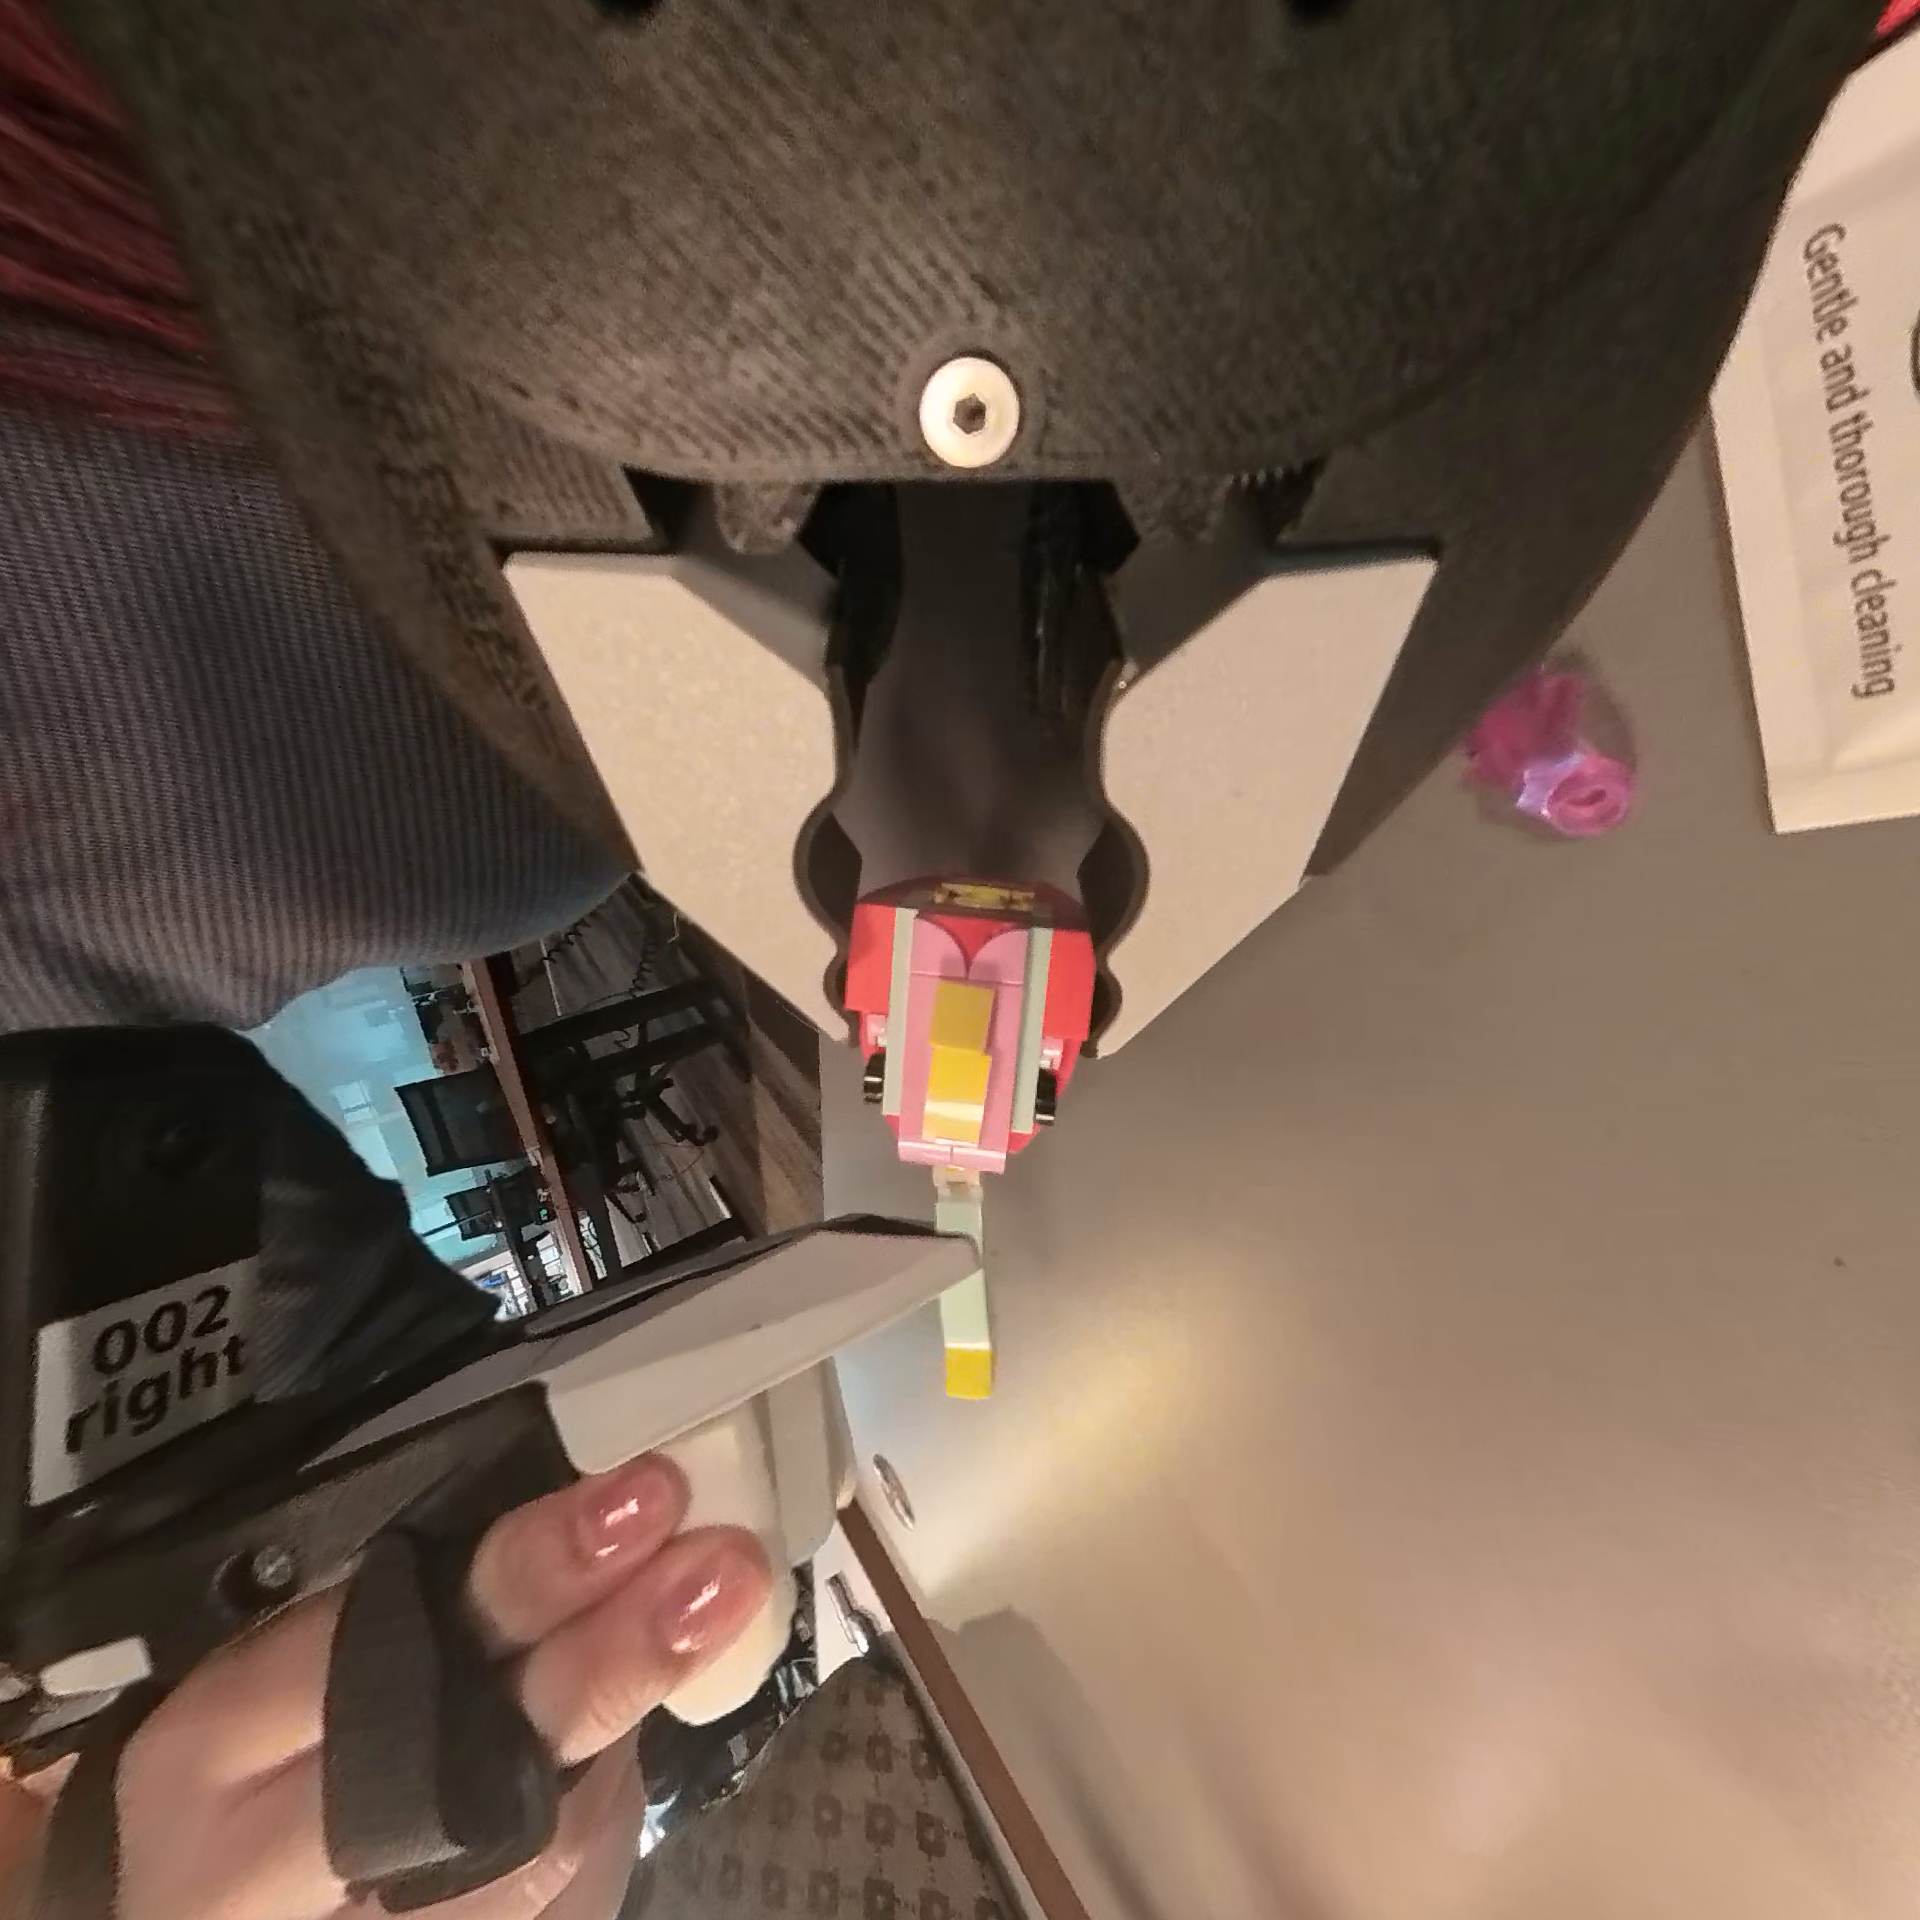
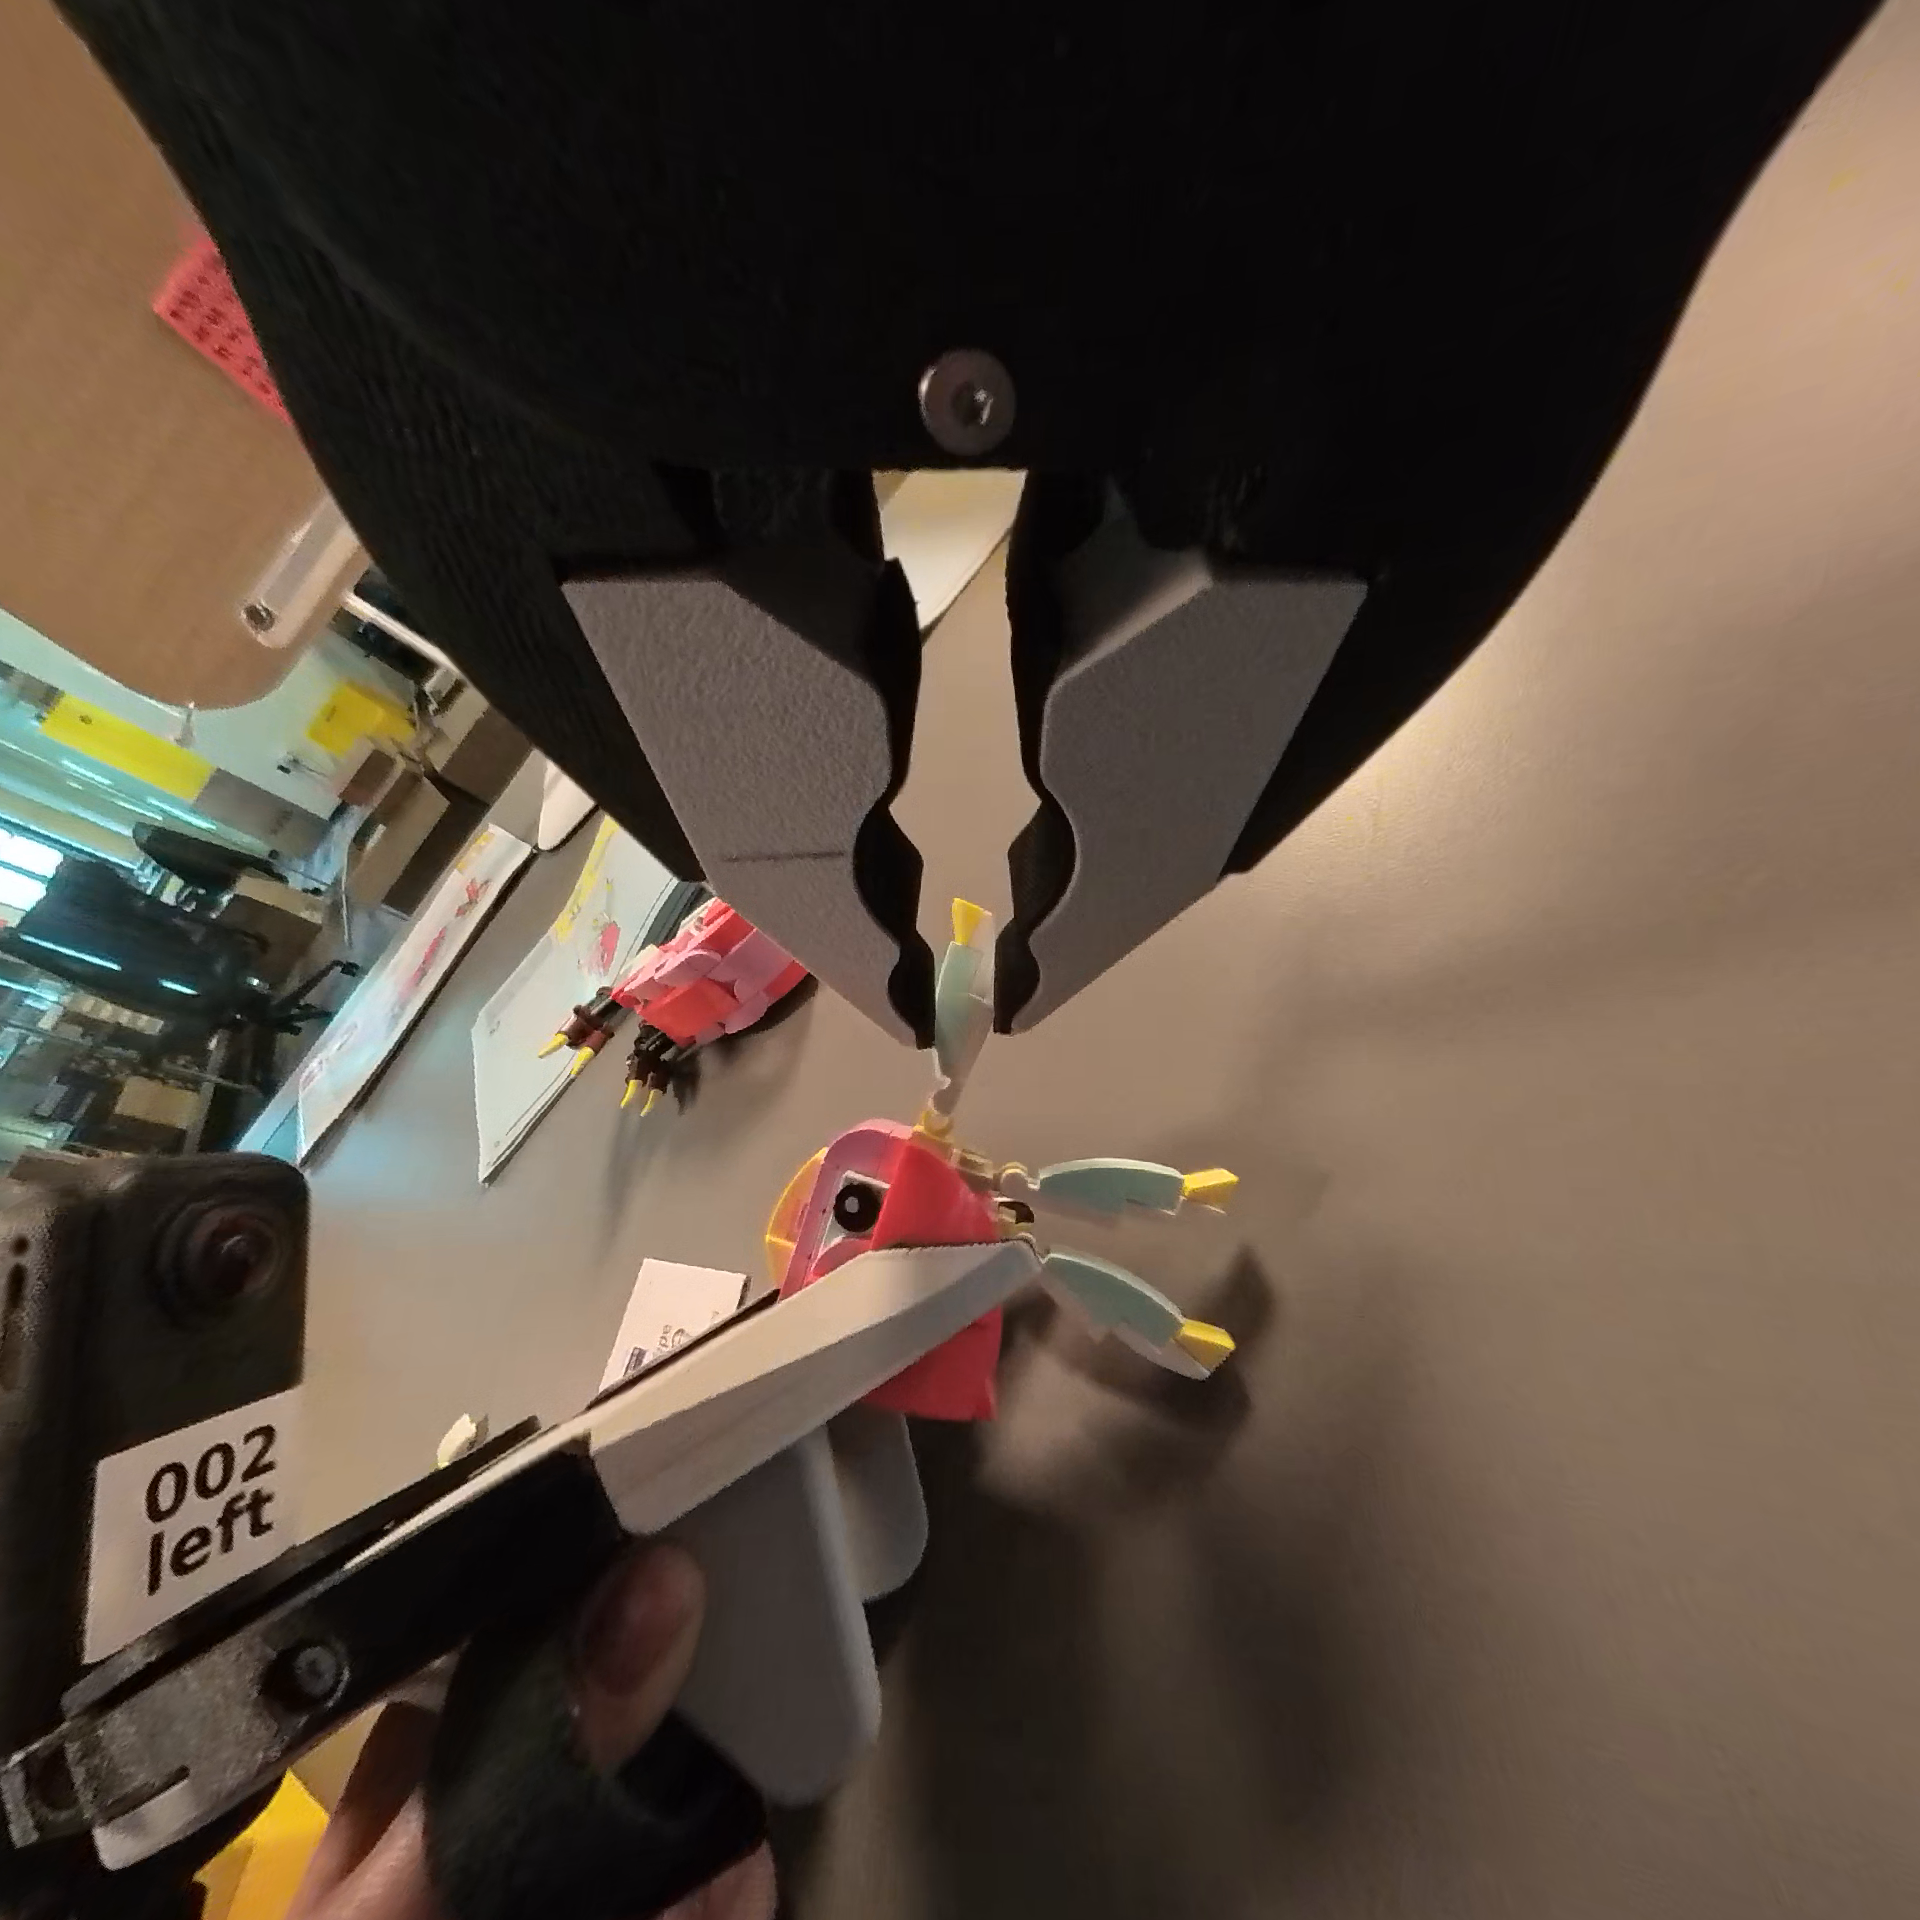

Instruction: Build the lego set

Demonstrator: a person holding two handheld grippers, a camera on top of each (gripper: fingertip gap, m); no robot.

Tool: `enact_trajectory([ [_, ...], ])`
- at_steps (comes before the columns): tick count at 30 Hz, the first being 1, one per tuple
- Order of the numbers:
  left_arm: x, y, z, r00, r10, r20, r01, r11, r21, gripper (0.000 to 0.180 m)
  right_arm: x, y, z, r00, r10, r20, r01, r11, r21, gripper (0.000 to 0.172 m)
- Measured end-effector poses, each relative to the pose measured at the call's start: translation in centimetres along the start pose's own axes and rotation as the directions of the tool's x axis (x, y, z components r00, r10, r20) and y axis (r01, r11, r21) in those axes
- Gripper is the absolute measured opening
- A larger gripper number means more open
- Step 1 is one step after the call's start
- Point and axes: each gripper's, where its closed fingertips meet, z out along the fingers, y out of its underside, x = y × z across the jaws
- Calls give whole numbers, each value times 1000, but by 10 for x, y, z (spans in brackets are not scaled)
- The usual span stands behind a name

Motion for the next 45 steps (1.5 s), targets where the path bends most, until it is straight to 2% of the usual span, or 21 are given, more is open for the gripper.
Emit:
enact_trajectory([
  [12,-3,-4,-2,1000,-4,29,3,999,39,37,8,2,2,1000,20,24,-16,992,-127,7],
  [20,-3,-13,-7,999,10,34,-14,994,107,38,14,5,0,975,213,-61,-221,962,-163,7],
  [24,-3,-17,-9,998,28,48,-34,990,134,37,17,5,0,959,264,-101,-277,948,-156,7],
  [33,-2,-18,-10,996,63,57,-71,987,144,37,19,4,-3,967,200,-160,-223,965,-140,8],
  [39,-2,-19,-10,996,64,62,-72,987,146,37,19,3,-3,965,199,-169,-224,964,-145,7],
  [45,-5,-17,-9,995,64,82,-75,988,133,38,17,3,0,979,127,-158,-154,972,-175,8],
])
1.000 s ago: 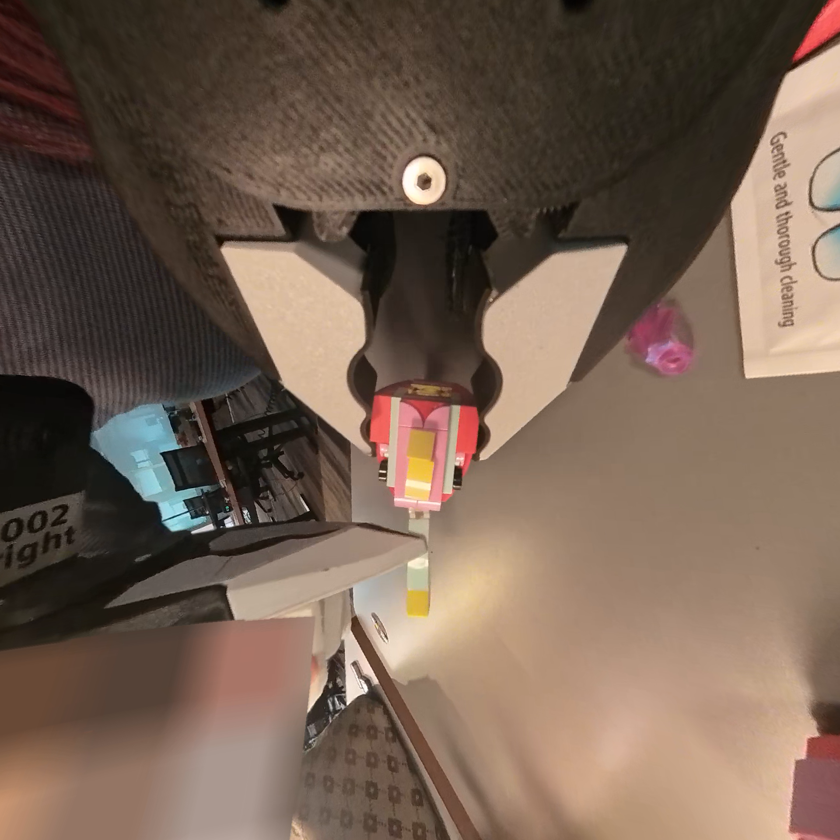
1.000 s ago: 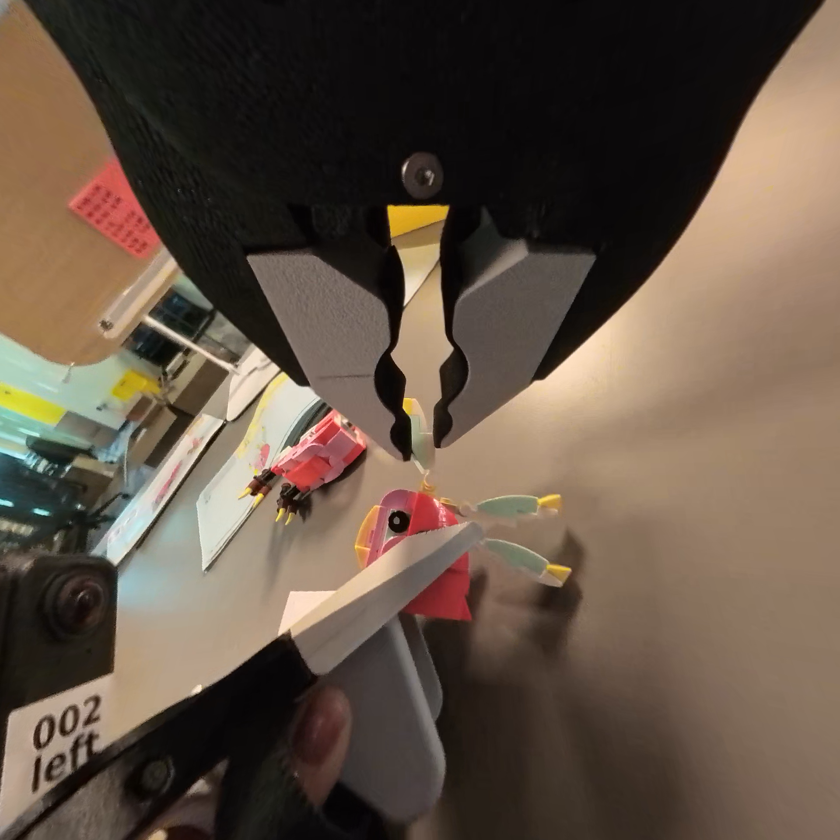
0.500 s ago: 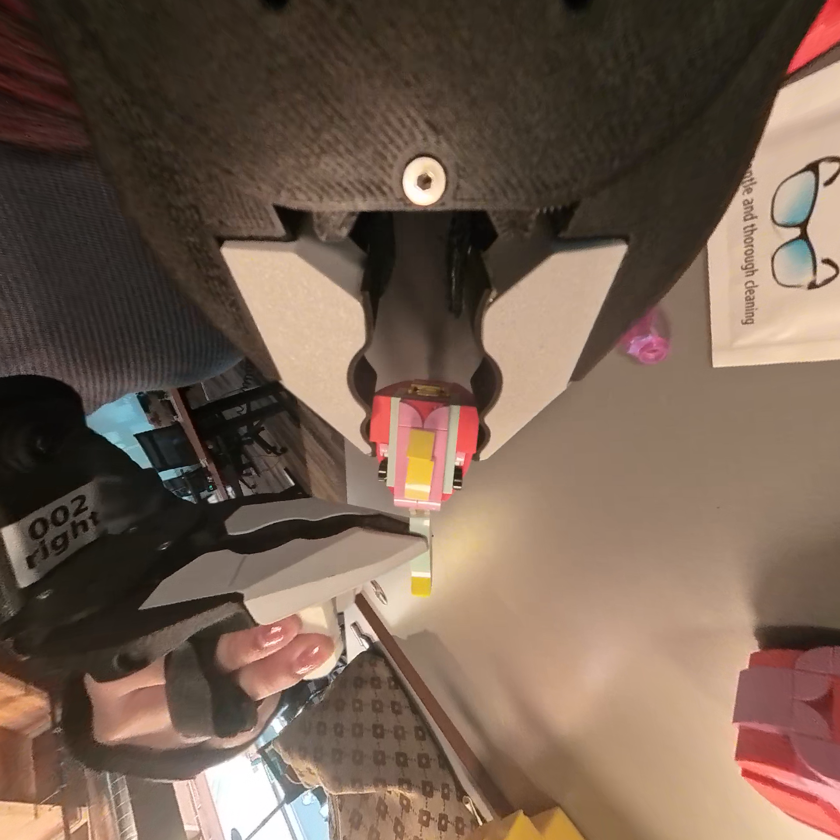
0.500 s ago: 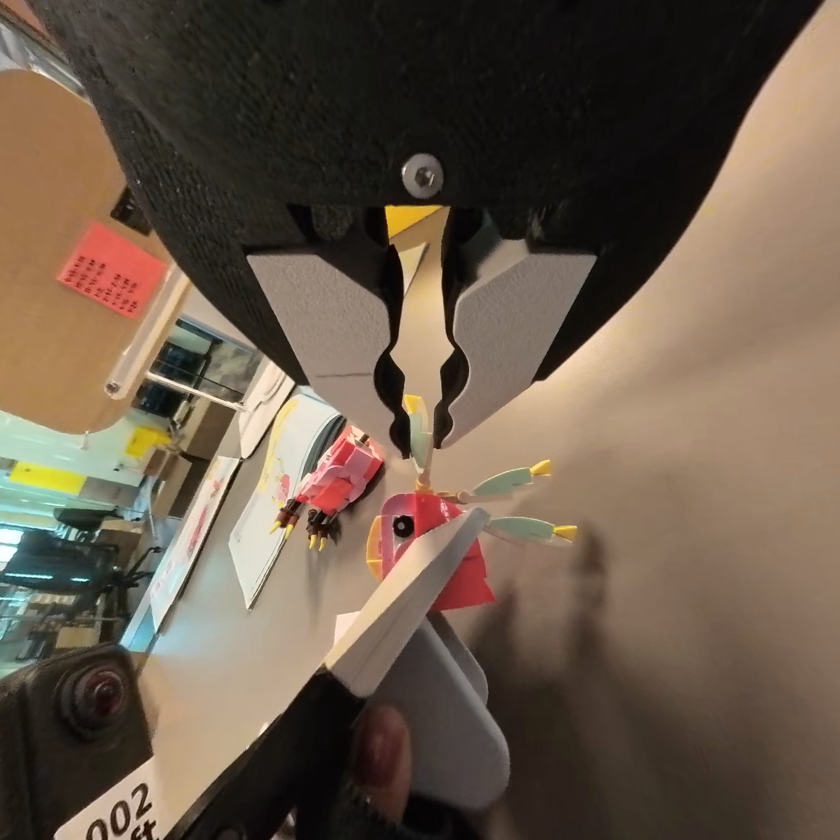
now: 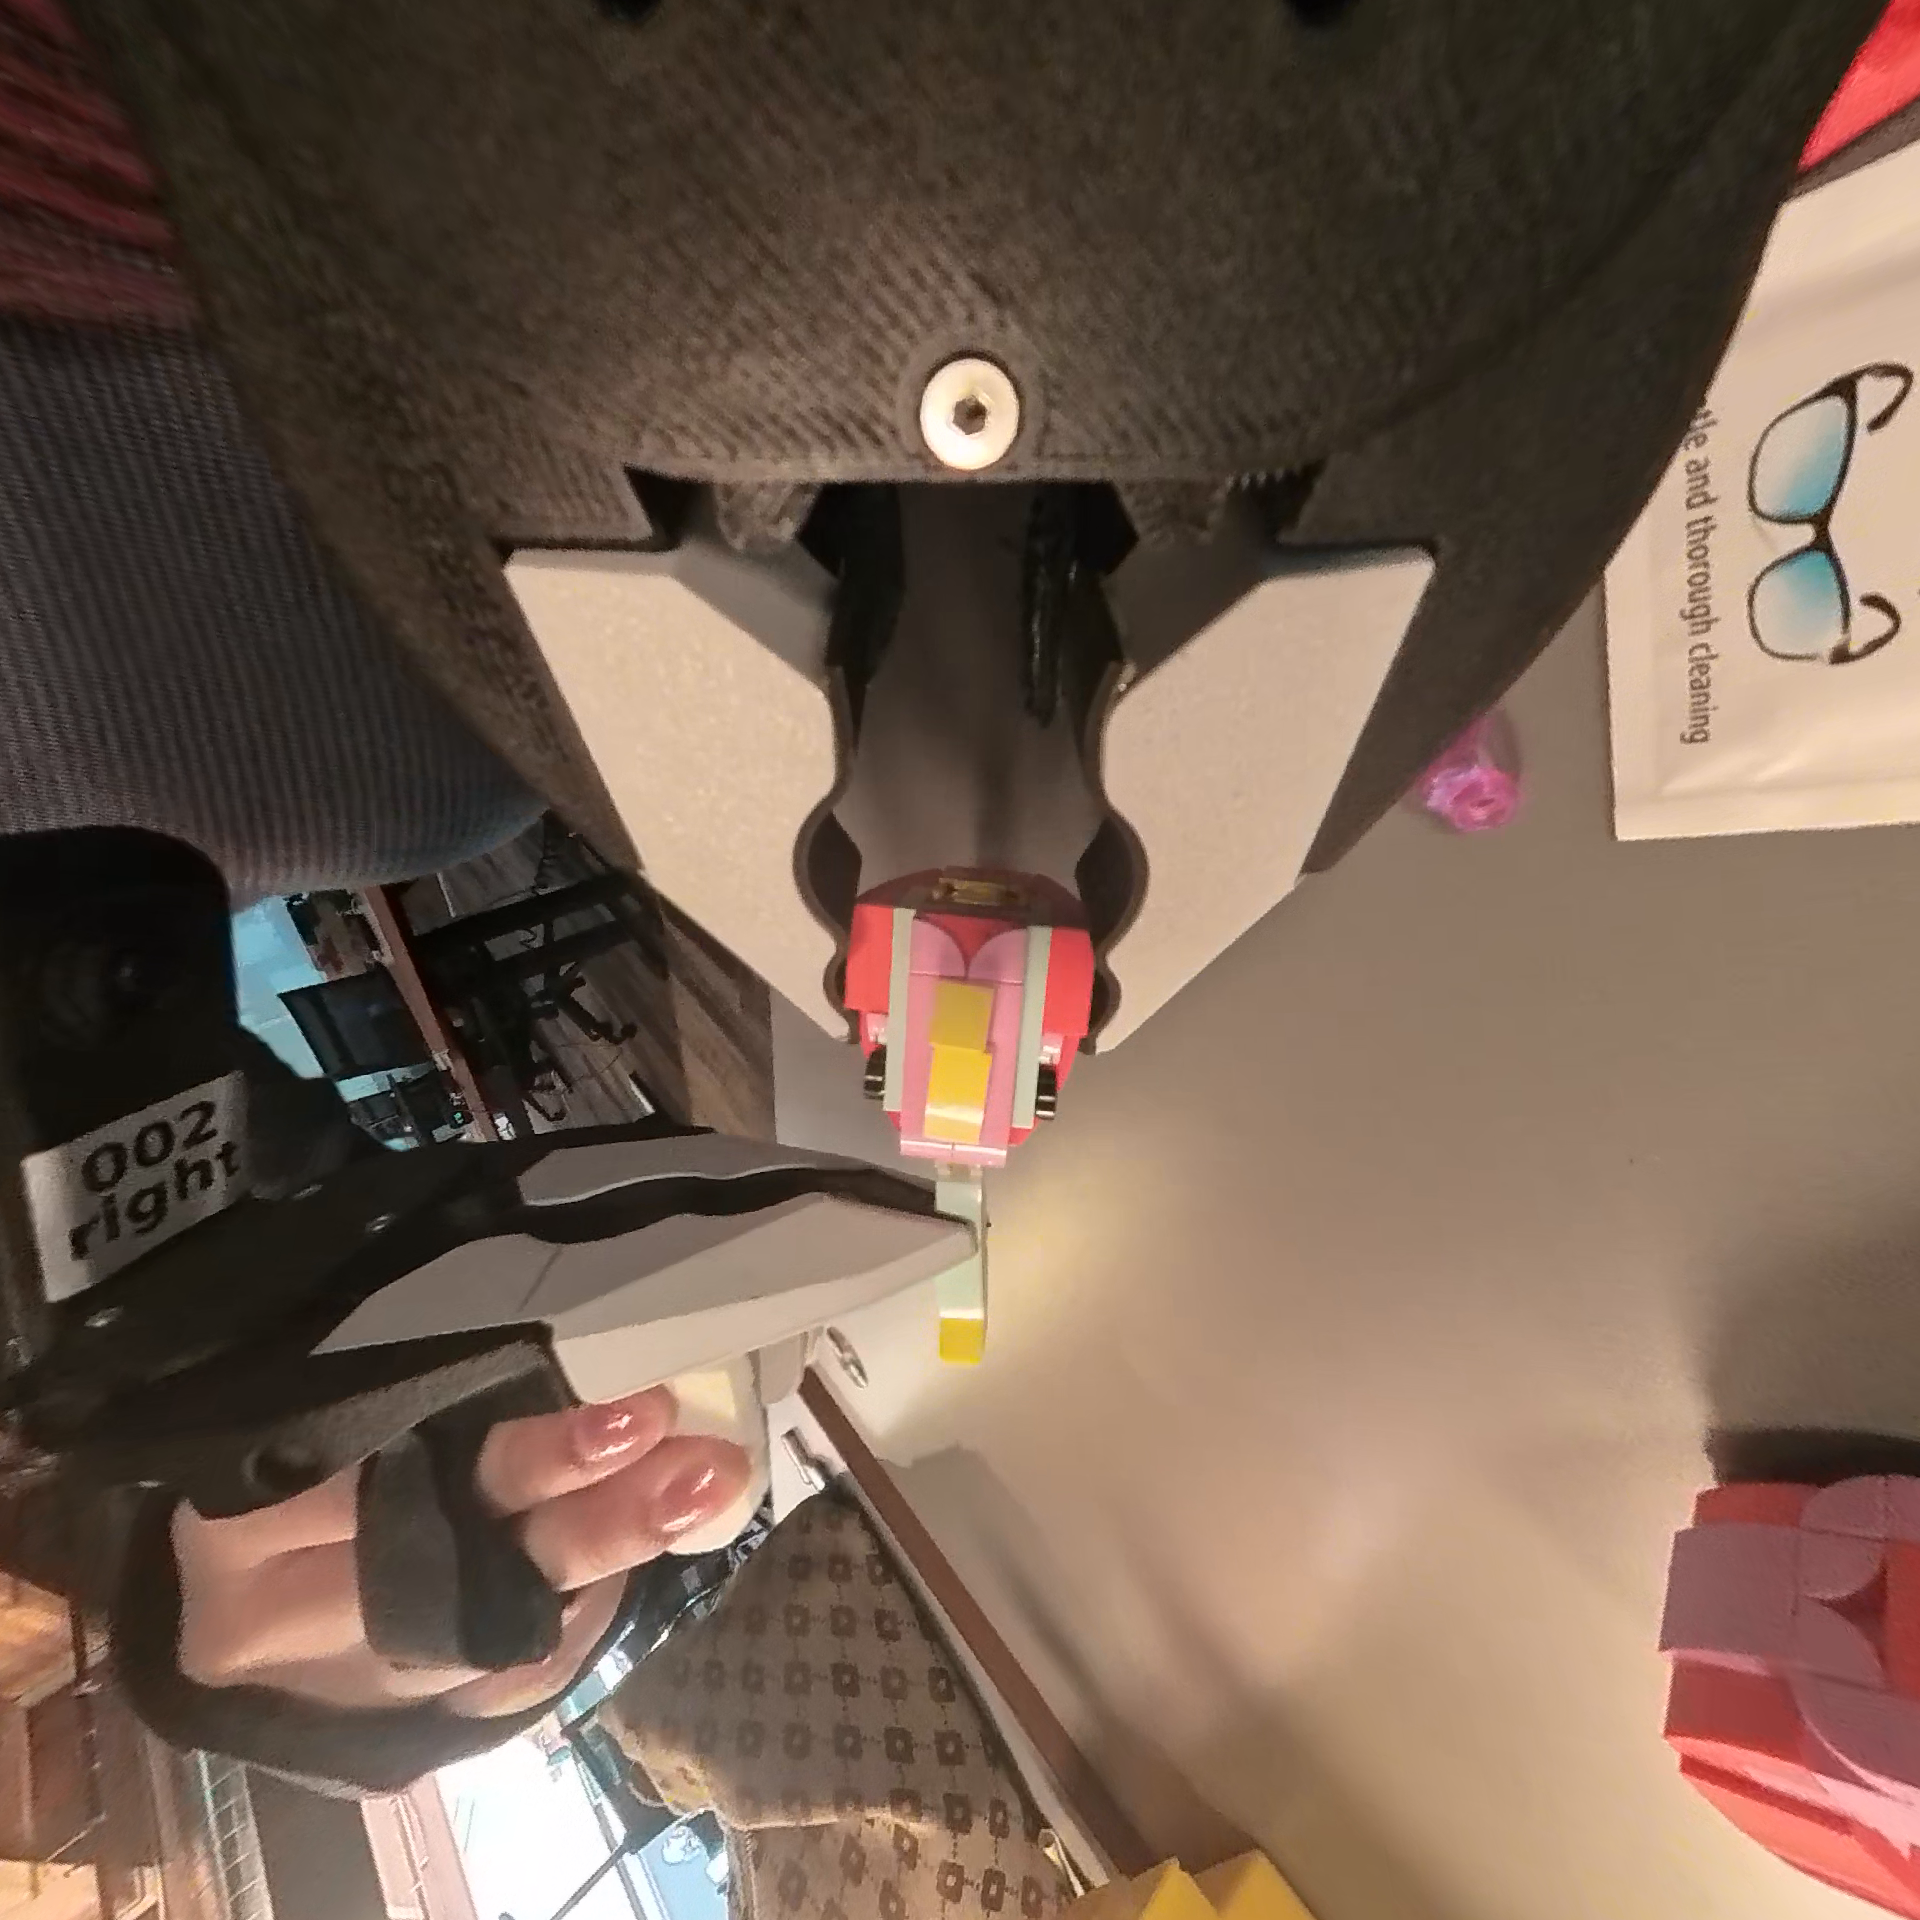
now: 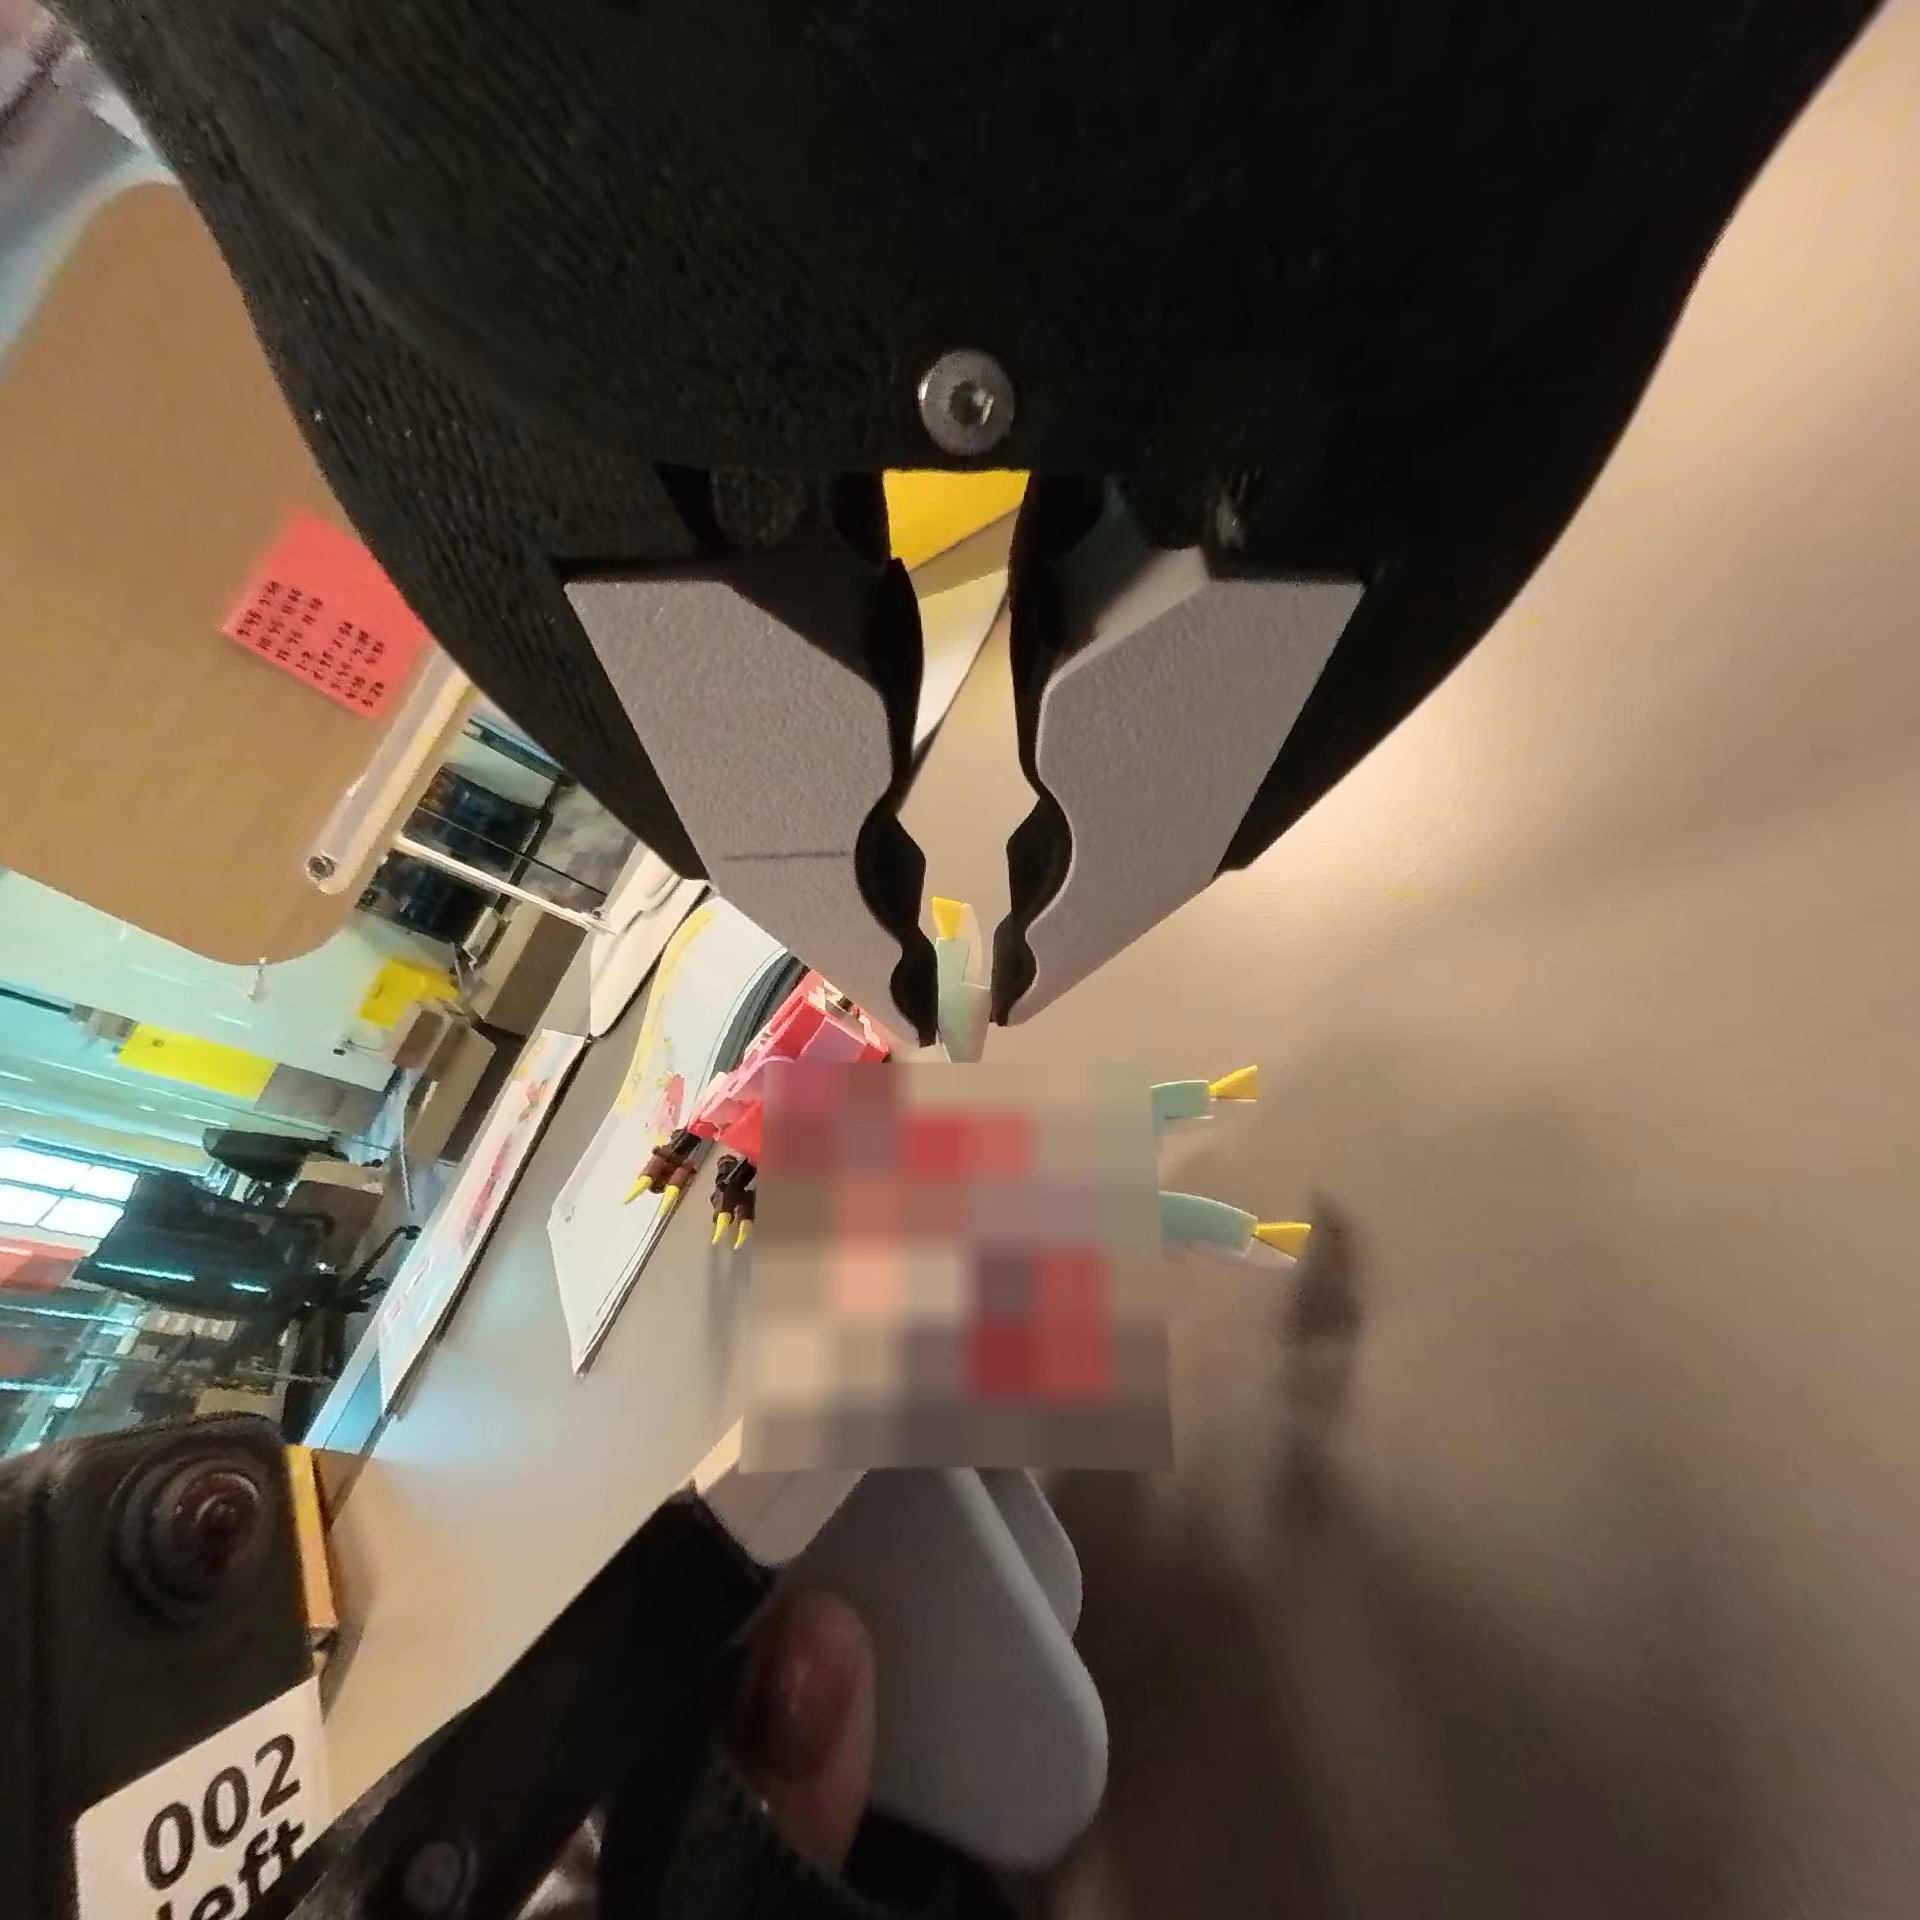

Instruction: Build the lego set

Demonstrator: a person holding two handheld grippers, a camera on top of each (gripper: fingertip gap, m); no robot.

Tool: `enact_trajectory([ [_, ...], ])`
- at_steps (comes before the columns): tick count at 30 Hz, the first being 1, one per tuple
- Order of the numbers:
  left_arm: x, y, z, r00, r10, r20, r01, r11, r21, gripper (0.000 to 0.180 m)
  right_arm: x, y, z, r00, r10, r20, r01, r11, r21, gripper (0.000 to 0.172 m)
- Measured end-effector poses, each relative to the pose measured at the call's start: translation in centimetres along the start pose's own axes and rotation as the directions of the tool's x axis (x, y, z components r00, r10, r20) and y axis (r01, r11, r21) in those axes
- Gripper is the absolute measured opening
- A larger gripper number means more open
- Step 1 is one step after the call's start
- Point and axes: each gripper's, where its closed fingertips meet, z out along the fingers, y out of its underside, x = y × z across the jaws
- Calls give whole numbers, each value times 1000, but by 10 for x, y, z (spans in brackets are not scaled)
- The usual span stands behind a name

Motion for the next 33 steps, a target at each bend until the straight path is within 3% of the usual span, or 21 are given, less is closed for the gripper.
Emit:
enact_trajectory([
  [6,-1,-3,-2,1000,-10,2,10,1000,19,37,3,0,2,998,55,5,-55,998,4,7],
  [12,-2,-2,0,1000,-4,9,4,1000,10,38,3,1,2,994,-107,-24,106,994,-22,8],
  [29,-3,-13,-5,999,-42,-13,43,996,72,38,8,6,10,992,129,-12,-129,992,13,11],
  [33,-3,-12,-4,999,-36,-11,37,997,70,38,11,7,9,999,8,-50,-10,1000,-26,10],
])
